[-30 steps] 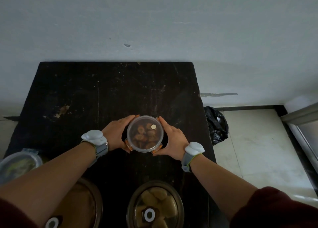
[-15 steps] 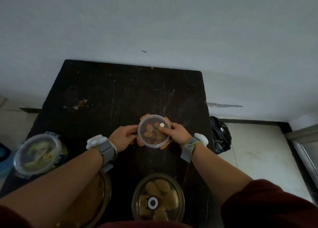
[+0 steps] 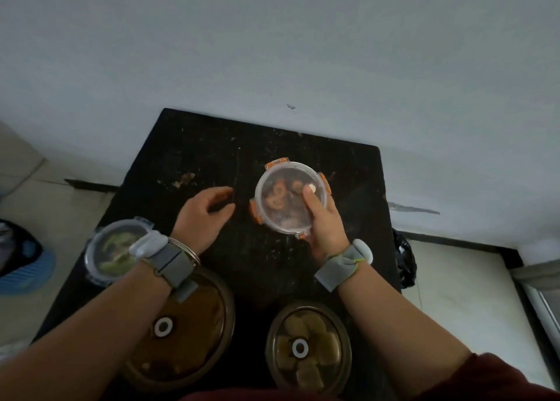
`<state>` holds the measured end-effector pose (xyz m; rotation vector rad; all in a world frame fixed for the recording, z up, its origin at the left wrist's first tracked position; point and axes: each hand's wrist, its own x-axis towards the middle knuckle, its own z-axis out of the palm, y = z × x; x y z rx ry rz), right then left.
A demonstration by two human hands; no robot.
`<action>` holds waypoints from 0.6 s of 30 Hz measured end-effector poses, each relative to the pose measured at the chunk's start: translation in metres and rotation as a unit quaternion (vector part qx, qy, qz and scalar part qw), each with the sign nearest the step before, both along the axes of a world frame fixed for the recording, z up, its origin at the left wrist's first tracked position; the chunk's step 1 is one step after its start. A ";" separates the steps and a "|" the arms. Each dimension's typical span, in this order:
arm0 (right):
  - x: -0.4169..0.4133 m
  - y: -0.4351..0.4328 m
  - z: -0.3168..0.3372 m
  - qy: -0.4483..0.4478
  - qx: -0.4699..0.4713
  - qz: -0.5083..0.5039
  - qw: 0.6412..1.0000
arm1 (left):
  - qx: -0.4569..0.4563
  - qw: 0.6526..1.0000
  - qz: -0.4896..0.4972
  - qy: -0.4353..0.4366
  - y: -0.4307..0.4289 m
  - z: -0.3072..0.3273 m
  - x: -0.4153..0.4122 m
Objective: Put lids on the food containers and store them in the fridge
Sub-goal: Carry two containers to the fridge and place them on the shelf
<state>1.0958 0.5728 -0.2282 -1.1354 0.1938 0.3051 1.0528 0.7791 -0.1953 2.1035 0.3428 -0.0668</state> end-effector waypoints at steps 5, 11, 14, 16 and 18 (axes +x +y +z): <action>-0.037 0.047 0.000 0.152 0.133 0.047 0.978 | 0.052 0.987 0.034 0.145 0.079 -0.026 -0.055; -0.100 0.098 -0.044 0.171 0.053 -0.017 0.984 | 0.024 0.977 0.035 0.208 0.126 -0.069 -0.123; -0.114 0.113 -0.055 0.162 0.038 -0.058 0.984 | -0.002 0.962 -0.001 0.272 0.140 -0.089 -0.124; -0.122 0.120 -0.057 0.148 0.033 -0.090 0.984 | -0.128 0.932 -0.016 0.338 0.140 -0.103 -0.126; -0.130 0.123 -0.056 0.153 0.030 -0.132 0.979 | -0.304 0.877 0.028 0.371 0.132 -0.108 -0.129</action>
